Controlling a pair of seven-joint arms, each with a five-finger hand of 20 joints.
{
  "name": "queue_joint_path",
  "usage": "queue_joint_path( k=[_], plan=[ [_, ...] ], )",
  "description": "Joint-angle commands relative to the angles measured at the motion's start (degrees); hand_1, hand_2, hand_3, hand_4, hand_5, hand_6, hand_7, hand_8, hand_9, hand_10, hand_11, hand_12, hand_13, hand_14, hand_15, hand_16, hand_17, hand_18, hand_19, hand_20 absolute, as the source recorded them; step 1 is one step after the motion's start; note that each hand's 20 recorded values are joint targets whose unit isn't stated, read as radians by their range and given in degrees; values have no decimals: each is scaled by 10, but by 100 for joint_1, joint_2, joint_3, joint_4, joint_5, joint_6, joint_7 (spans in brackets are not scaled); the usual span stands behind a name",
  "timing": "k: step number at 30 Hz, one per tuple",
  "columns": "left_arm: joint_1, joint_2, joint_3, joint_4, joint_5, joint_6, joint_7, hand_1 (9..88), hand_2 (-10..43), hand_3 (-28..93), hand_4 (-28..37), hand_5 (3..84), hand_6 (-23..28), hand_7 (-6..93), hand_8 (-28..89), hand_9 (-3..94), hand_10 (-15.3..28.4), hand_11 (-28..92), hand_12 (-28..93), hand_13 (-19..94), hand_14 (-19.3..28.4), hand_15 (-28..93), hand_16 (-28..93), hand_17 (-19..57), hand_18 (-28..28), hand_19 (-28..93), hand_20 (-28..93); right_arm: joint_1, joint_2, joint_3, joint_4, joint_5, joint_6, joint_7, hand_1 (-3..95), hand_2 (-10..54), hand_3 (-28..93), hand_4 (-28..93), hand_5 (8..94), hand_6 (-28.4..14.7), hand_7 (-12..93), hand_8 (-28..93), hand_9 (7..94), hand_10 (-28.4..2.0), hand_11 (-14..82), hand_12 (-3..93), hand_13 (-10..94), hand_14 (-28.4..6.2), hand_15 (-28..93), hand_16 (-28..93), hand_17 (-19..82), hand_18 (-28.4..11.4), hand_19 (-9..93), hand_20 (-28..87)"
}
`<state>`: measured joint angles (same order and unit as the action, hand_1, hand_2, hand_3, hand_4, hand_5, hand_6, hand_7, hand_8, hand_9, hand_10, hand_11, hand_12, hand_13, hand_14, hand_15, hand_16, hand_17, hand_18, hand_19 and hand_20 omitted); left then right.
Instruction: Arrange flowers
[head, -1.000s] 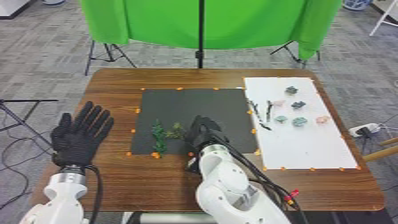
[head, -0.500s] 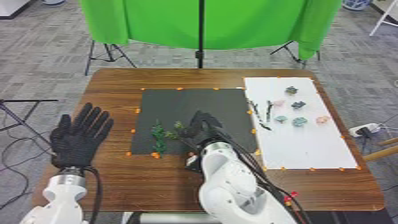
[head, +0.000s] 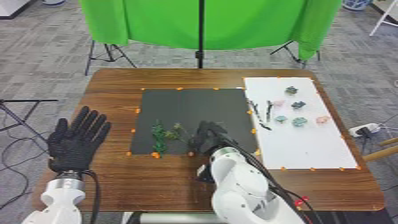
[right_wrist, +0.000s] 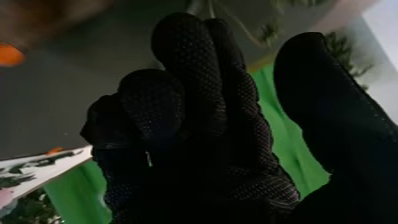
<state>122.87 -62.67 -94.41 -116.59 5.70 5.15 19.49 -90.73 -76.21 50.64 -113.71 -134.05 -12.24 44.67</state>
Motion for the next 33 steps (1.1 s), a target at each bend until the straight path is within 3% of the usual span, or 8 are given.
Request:
queue_joint_path(
  k=[1, 14, 18, 20, 25, 29, 33],
  plan=[
    [90, -35, 62, 18, -14, 53, -83, 270, 123, 777, -283, 480, 108, 90, -81, 403, 160, 185, 99, 300, 175, 372, -66, -70, 163, 390, 138, -135, -31, -13, 0, 58, -236, -37, 349, -51, 818, -188, 799, -69, 108, -105, 826, -195, 382, 248, 683, -191, 744, 268, 371, -284, 932, 479],
    [94, -51, 105, 22, -32, 74, -114, 271, 125, 775, -283, 480, 108, 90, -81, 402, 161, 184, 99, 299, 176, 373, -67, -70, 163, 391, 138, -155, -34, -86, 0, -104, 310, -181, 350, -49, 818, -186, 796, -65, 120, -98, 824, -195, 380, 250, 681, -191, 741, 273, 369, -284, 932, 475],
    [122, -26, 92, 20, 2, 31, -93, 271, 126, 776, -283, 480, 108, 90, -81, 403, 160, 184, 99, 299, 176, 373, -67, -70, 163, 391, 138, -108, -1, -110, 56, -291, 831, -115, 361, -65, 820, -195, 793, -64, 137, -46, 816, -192, 390, 251, 679, -188, 743, 271, 368, -284, 932, 472],
    [140, -28, 79, 15, 45, -7, -88, 271, 128, 781, -283, 479, 108, 90, -82, 403, 160, 184, 99, 299, 176, 373, -67, -69, 163, 391, 138, -80, 13, -106, 40, -323, 1000, -145, 391, -92, 811, -204, 781, -63, 181, 27, 795, -187, 438, 265, 677, -184, 763, 275, 370, -284, 932, 482],
    [108, -120, 96, 19, 41, -26, -119, 273, 130, 788, -283, 478, 107, 89, -81, 402, 160, 183, 98, 299, 176, 373, -67, -69, 163, 391, 138, -223, 143, 154, -149, -755, 1132, -462, 406, -95, 796, -213, 766, -62, 252, 68, 779, -185, 480, 272, 675, -181, 777, 283, 372, -284, 932, 503],
    [121, -140, 89, 11, 81, -72, -60, 275, 131, 786, -283, 477, 108, 88, -81, 401, 160, 183, 99, 298, 175, 372, -67, -70, 163, 392, 138, -254, 225, 804, -50, -1210, 1187, -204, 394, -95, 799, -215, 765, -59, 251, 35, 775, -187, 474, 268, 669, -181, 775, 286, 370, -284, 932, 503],
    [154, -158, 66, -2, 72, -24, -27, 273, 131, 785, -283, 475, 107, 88, -81, 400, 160, 183, 99, 298, 176, 372, -67, -70, 163, 392, 137, -174, 441, 1500, 189, -1898, 821, 110, 368, -95, 818, -216, 736, -64, 149, -109, 773, -194, 444, 256, 655, -185, 765, 285, 359, -284, 932, 485]
  ],
)
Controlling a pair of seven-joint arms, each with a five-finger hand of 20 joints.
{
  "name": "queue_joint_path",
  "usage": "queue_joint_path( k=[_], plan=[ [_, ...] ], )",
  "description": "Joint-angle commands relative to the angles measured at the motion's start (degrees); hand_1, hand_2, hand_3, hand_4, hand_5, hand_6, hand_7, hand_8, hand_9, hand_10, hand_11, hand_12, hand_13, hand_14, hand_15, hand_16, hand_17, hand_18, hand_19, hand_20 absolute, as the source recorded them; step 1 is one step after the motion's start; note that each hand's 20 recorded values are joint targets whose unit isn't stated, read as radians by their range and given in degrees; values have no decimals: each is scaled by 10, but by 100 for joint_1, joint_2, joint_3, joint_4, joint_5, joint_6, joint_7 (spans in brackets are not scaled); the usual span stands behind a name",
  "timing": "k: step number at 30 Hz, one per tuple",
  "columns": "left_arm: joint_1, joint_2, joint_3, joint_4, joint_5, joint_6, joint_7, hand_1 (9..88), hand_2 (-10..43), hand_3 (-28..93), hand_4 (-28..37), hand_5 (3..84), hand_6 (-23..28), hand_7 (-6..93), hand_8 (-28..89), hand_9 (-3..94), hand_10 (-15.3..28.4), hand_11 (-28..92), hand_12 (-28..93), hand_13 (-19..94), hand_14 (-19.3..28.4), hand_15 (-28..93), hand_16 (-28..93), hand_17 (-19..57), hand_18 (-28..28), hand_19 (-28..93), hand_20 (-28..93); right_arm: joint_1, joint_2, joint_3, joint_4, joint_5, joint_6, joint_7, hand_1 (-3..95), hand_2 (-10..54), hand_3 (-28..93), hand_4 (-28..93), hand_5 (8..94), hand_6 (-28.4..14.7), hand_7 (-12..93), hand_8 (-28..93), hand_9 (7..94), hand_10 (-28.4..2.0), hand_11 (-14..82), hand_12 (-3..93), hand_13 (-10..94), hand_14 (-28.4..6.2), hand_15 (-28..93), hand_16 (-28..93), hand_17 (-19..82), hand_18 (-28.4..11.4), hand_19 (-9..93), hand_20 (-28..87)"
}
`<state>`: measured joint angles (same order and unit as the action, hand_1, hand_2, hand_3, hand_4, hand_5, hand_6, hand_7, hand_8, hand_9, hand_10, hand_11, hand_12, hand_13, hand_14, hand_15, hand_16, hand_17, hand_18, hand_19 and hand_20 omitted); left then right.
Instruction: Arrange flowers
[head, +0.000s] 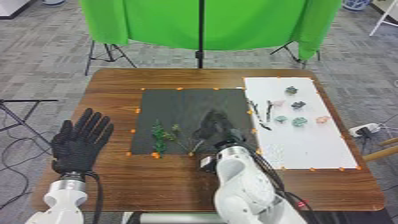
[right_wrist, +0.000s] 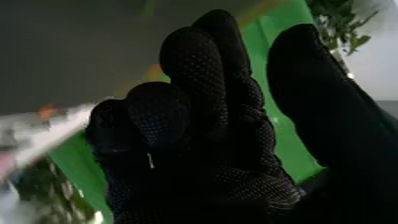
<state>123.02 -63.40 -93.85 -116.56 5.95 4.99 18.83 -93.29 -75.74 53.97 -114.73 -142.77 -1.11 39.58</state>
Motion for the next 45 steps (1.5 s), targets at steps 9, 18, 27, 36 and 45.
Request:
queue_joint_path(
  k=[9, 18, 27, 36, 45],
  plan=[
    [160, -88, 128, -40, -45, 50, 48, 274, 129, 782, -283, 478, 108, 90, -81, 402, 161, 184, 100, 302, 176, 379, -65, -70, 164, 396, 140, 547, 767, 1419, 1137, -1244, -24, 755, 376, -95, 808, -271, 724, -73, 118, -103, 768, -189, 438, 253, 651, -182, 765, 275, 354, -284, 932, 471],
    [73, -93, 207, 24, -103, 27, -16, 274, 128, 783, -283, 480, 109, 91, -82, 403, 161, 187, 99, 303, 177, 388, -66, -70, 165, 399, 142, 1095, 954, 1014, 1988, -1512, -87, 489, 373, -95, 785, -282, 740, -61, 138, -107, 772, -182, 457, 256, 661, -177, 771, 279, 359, -284, 932, 483],
    [56, -80, 201, 47, -174, 24, -92, 275, 128, 783, -283, 480, 109, 91, -83, 403, 160, 187, 98, 304, 176, 388, -68, -69, 165, 397, 141, 1276, 838, 748, 2458, -1575, -481, 473, 397, -95, 793, -281, 744, -55, 147, -109, 773, -179, 458, 255, 662, -176, 770, 284, 359, -284, 932, 485],
    [-1, -114, 227, 104, -242, -16, -112, 286, 130, 784, -283, 477, 107, 93, -82, 401, 159, 187, 98, 299, 176, 385, -69, -69, 164, 396, 138, 1380, 501, 267, 3036, -1680, -657, 113, 456, -95, 770, -283, 788, -35, 209, 5, 793, -160, 459, 306, 679, -164, 765, 291, 354, -284, 932, 479],
    [-101, -109, 275, 151, -189, -81, -192, 283, 128, 783, -283, 474, 106, 93, -82, 399, 159, 186, 98, 298, 175, 384, -67, -69, 163, 395, 137, 1394, 407, 77, 3235, -1841, -870, -142, 567, -95, 773, -283, 881, -25, 296, 93, 884, -144, 372, 446, 724, -158, 752, 317, 375, -284, 932, 489]
  ],
)
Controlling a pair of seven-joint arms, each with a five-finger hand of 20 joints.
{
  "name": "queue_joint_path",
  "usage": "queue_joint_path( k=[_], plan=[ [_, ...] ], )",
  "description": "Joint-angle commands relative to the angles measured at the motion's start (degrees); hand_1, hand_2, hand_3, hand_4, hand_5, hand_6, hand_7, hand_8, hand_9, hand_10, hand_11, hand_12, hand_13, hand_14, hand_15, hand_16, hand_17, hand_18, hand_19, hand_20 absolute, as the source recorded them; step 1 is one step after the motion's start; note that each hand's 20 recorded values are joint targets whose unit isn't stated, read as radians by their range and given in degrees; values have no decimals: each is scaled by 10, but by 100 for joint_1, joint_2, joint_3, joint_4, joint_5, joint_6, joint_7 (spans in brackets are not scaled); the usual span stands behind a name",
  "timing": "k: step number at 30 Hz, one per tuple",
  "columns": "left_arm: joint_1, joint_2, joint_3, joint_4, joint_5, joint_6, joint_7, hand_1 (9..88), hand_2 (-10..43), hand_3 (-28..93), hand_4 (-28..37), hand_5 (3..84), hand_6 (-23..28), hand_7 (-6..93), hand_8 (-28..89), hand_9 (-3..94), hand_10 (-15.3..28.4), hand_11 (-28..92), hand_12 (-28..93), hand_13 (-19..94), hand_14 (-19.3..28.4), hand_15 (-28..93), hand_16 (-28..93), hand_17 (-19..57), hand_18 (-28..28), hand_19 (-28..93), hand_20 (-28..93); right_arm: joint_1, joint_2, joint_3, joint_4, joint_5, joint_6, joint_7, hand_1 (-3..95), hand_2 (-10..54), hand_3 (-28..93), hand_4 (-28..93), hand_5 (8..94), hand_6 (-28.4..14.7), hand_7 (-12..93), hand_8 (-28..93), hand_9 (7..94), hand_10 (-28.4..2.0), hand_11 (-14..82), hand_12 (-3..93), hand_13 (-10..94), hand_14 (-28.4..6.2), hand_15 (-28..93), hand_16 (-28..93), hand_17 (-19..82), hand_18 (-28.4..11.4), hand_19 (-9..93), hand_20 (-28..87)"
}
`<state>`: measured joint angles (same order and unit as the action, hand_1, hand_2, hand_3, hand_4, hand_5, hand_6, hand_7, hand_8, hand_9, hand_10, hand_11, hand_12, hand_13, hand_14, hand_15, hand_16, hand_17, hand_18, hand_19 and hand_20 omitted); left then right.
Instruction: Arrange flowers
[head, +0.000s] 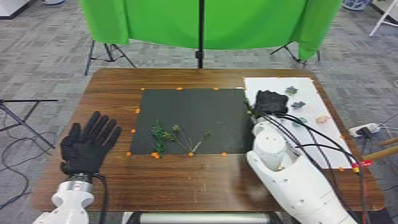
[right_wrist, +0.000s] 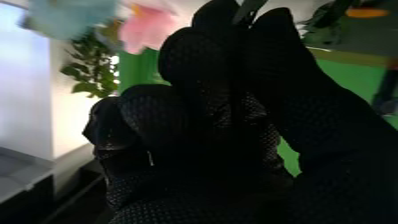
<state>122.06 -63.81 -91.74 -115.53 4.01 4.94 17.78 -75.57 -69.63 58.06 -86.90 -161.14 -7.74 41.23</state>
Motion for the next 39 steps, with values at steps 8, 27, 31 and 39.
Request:
queue_joint_path(
  k=[8, 27, 31, 39],
  plan=[
    [153, -90, 4, -26, -23, -56, -2, 283, 128, 783, -283, 474, 106, 92, -82, 398, 160, 186, 99, 297, 175, 383, -67, -69, 163, 396, 137, -542, 268, -137, -412, 195, 391, -266, 532, -95, 851, -247, 895, -44, 286, 123, 916, -141, 309, 462, 736, -158, 727, 343, 382, -284, 932, 490],
    [116, -1, 17, -26, -82, 59, -42, 283, 128, 780, -283, 476, 107, 92, -82, 399, 159, 189, 98, 299, 175, 388, -68, -70, 164, 396, 139, -1522, 24, 245, -2414, 1136, 31, 494, 511, -95, 839, -200, 854, -48, 315, 191, 906, -140, 281, 471, 733, -160, 709, 361, 384, -284, 932, 504],
    [148, 33, -37, -33, -46, 88, -59, 283, 131, 778, -283, 476, 107, 93, -82, 400, 160, 189, 98, 300, 175, 389, -68, -69, 163, 397, 140, -1799, 85, 300, -2568, 1227, 222, 387, 477, -95, 783, -213, 796, -67, 265, 80, 827, -169, 299, 316, 677, -165, 694, 271, 357, -284, 932, 471],
    [126, 31, -18, -6, -46, 99, -103, 282, 132, 779, -283, 476, 107, 93, -83, 401, 161, 189, 98, 300, 174, 389, -69, -69, 163, 398, 139, -1885, 24, 182, -2531, 1153, 80, 286, 421, -95, 820, -212, 769, -67, 156, 0, 689, -219, 265, 195, 562, -197, 708, 229, 318, -284, 930, 455]
  ],
)
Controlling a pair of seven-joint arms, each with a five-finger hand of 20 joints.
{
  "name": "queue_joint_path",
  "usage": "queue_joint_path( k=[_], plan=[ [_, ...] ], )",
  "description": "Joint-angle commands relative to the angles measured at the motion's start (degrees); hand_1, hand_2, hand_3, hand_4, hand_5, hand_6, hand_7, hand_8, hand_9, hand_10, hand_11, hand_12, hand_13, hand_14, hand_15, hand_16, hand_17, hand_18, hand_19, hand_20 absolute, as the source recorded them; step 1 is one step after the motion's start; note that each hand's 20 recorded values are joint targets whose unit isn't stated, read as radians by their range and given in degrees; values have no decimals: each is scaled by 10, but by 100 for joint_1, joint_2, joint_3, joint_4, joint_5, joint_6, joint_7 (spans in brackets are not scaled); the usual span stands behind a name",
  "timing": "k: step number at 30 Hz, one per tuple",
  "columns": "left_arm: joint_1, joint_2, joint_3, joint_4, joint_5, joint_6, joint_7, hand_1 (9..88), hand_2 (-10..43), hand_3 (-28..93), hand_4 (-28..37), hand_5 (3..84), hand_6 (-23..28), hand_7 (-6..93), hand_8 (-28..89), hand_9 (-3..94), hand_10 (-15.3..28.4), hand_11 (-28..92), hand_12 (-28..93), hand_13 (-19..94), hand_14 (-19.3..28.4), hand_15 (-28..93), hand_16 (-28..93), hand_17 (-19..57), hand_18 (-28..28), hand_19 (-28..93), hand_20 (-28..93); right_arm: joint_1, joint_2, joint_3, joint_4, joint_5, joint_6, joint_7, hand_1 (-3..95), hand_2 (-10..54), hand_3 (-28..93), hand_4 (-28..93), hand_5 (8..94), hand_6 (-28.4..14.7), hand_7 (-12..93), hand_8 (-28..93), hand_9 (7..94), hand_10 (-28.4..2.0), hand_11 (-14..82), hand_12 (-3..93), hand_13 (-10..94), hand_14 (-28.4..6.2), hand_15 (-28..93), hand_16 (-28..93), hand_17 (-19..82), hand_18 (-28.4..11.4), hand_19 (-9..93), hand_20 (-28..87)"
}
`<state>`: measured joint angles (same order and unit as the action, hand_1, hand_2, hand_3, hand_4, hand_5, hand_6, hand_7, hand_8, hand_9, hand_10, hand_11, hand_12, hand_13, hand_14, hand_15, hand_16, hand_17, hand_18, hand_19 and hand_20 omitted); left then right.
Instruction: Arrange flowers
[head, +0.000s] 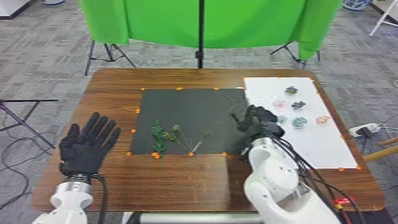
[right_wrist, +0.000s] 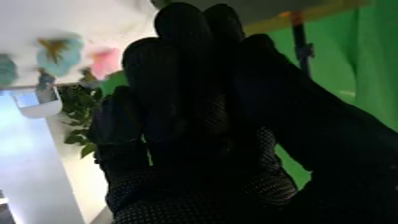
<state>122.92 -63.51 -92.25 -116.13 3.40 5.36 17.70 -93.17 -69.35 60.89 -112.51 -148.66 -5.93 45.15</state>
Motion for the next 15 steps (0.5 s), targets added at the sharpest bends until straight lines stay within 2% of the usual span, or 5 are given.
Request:
queue_joint_path(
  k=[1, 3, 10, 15],
  plan=[
    [27, 20, 49, 64, 16, 54, -85, 282, 132, 779, -283, 477, 107, 92, -83, 401, 161, 189, 98, 300, 175, 388, -69, -69, 163, 398, 139, -122, -23, -116, 37, -89, -182, -129, 417, -95, 824, -212, 770, -66, 148, -5, 683, -221, 264, 193, 557, -200, 711, 225, 315, -284, 930, 452],
    [37, -12, 41, 70, 47, 26, -138, 283, 132, 779, -283, 476, 108, 92, -83, 401, 160, 189, 98, 300, 176, 389, -69, -69, 163, 398, 139, -139, -28, -149, -12, 54, -364, -154, 412, -95, 828, -213, 768, -66, 134, -14, 681, -224, 259, 188, 554, -201, 713, 219, 312, -284, 929, 449],
    [55, -39, 51, 64, 30, 91, -167, 282, 133, 779, -283, 477, 109, 90, -82, 400, 160, 189, 98, 300, 175, 390, -70, -69, 163, 398, 138, -210, -123, -245, -132, 453, -664, -296, 406, -87, 828, -217, 779, -70, 112, -29, 689, -222, 249, 181, 553, -202, 713, 208, 303, -284, 921, 444],
    [71, -52, 51, 64, 35, 72, -173, 282, 135, 777, -283, 477, 108, 92, -82, 400, 161, 189, 97, 299, 175, 390, -70, -70, 164, 398, 138, -264, -169, -309, -206, 648, -715, -340, 402, -76, 827, -218, 781, -72, 112, -24, 701, -218, 242, 180, 560, -197, 703, 202, 293, -284, 900, 440]
  ],
)
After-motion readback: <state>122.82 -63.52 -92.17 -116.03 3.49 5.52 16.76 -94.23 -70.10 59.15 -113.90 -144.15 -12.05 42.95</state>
